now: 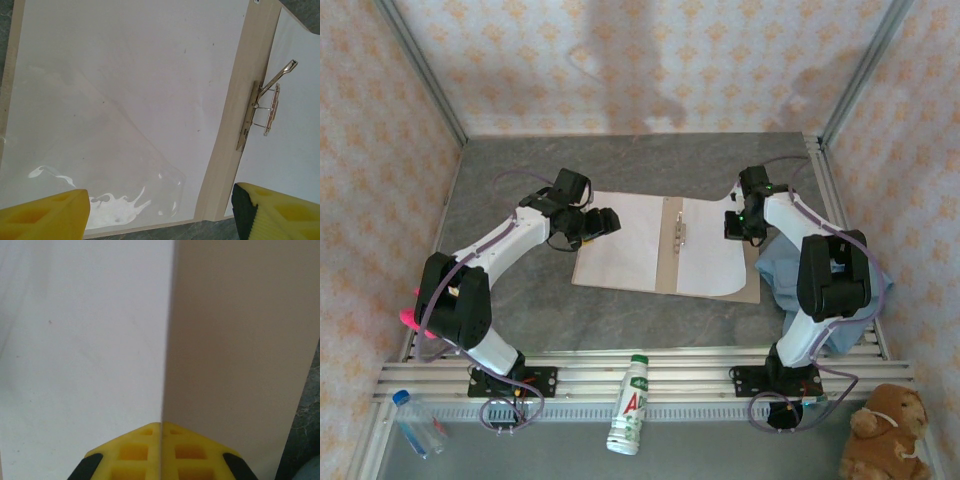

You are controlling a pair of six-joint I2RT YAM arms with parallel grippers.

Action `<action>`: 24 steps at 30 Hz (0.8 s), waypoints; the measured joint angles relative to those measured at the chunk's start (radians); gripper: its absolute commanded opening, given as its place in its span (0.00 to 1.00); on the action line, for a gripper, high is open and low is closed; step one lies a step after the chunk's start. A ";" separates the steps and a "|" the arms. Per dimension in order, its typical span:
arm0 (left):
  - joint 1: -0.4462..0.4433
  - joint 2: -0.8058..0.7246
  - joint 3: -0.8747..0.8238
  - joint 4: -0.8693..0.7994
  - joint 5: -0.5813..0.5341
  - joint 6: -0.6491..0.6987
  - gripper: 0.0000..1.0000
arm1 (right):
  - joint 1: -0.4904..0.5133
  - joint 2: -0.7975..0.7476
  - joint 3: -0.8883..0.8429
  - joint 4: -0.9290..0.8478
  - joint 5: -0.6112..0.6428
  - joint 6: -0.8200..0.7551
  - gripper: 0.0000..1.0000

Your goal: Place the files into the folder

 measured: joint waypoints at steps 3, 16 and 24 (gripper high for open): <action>0.000 0.000 0.000 0.000 0.000 0.000 0.76 | 0.000 0.000 0.000 -0.002 0.002 0.000 0.00; 0.000 0.000 0.000 -0.001 0.000 0.001 0.75 | 0.000 0.009 0.004 -0.003 0.013 0.011 0.21; 0.000 0.000 0.000 -0.003 0.000 0.008 0.75 | 0.000 0.015 0.009 -0.013 0.035 0.019 0.31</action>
